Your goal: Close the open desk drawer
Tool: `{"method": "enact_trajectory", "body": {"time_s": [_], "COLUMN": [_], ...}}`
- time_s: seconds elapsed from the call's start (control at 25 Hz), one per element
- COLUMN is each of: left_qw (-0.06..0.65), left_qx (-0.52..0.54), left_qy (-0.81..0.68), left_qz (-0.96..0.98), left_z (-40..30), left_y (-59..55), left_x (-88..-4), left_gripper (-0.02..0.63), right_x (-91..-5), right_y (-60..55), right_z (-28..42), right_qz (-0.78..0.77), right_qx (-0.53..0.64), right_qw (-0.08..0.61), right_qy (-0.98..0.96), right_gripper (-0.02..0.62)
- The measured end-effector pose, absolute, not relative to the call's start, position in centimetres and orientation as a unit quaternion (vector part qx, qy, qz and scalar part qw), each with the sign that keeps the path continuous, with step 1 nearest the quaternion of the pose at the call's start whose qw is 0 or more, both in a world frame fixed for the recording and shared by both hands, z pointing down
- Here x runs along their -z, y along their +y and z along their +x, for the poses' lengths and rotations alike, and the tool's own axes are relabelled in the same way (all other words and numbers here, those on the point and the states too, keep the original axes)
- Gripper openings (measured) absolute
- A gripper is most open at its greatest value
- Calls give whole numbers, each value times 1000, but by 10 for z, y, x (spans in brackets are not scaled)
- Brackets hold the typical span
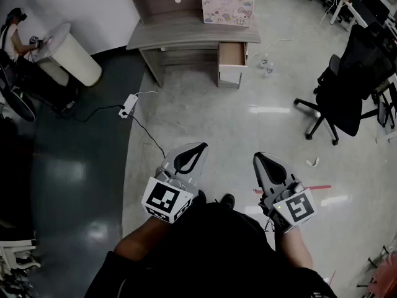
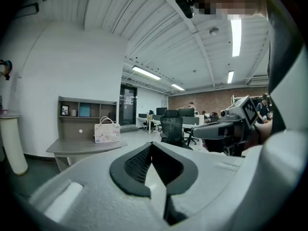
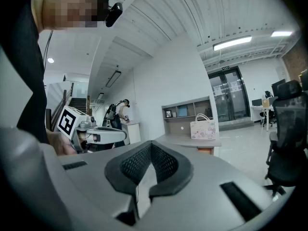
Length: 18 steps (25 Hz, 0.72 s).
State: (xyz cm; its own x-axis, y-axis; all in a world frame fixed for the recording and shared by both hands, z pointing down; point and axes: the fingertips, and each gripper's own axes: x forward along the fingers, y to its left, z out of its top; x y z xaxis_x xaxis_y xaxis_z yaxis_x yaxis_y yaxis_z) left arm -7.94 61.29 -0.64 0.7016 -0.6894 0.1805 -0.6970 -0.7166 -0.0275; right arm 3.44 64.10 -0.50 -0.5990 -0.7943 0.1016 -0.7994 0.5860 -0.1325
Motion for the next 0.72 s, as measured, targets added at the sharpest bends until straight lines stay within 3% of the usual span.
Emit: {"method": "enact_trajectory", "body": {"time_s": [0.72], "left_qw": [27], "left_qx": [-82], "left_qy": [-392], "left_qz": [916], "left_z": [-49], "left_y": [604], "left_x": [-1], "left_gripper": [8], "right_x": [-5], "right_y": [637], "right_z": [77], "right_qz": [442], "right_qx": [-116], "right_qw": [-14], "right_qy": [-889], "right_gripper": [17]}}
